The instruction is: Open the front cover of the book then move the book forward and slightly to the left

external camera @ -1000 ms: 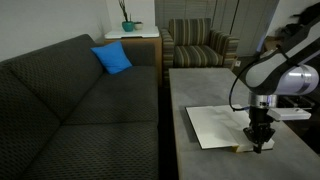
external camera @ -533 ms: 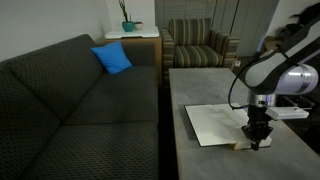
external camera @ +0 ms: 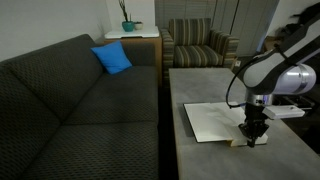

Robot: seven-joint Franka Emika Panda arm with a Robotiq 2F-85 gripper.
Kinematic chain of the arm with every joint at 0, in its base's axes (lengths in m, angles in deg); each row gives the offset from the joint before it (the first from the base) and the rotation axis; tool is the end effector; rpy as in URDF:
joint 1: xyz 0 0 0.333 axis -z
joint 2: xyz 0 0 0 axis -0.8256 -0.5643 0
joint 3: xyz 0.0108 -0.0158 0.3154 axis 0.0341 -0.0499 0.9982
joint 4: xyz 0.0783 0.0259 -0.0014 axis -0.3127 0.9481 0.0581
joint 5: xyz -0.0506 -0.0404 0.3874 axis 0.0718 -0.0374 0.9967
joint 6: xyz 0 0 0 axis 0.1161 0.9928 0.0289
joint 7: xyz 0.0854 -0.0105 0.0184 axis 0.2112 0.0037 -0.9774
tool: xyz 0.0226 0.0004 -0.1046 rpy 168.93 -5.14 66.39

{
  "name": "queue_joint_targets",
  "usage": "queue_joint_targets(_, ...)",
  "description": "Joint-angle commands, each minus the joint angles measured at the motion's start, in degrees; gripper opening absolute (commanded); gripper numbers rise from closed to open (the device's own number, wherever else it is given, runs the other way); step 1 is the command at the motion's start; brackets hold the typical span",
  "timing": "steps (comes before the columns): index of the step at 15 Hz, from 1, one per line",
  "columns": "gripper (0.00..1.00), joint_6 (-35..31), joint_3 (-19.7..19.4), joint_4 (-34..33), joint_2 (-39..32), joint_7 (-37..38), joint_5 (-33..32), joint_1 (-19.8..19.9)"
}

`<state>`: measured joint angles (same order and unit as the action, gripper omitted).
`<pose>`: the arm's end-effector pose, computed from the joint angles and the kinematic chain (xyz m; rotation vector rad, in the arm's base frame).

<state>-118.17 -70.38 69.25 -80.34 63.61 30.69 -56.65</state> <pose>0.6019 0.0464 -0.1595 -2.9475 -0.1642 0.5307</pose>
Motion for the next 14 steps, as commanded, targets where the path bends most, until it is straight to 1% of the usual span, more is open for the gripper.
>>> queue_joint_targets(1, 0.00, -2.80, -0.22, -0.69, -0.12, 1.58, -1.75, -1.06)
queue_joint_targets(8, 0.00, -3.40, -0.24, -2.01, -0.03, 1.75, -2.61, -1.96)
queue_joint_targets(11, 0.00, -0.56, -0.63, -2.46, -0.06, 1.85, -3.26, -2.40)
queue_joint_targets(12, 0.00, 0.69, -1.56, -1.59, 0.61, 1.61, -2.75, -3.17)
queue_joint_targets(13, 0.01, -1.36, 0.38, -2.11, -0.13, 0.94, -2.78, -1.51)
queue_joint_targets(14, 0.01, -0.93, 0.13, -2.02, -0.06, 0.97, -2.86, -1.70)
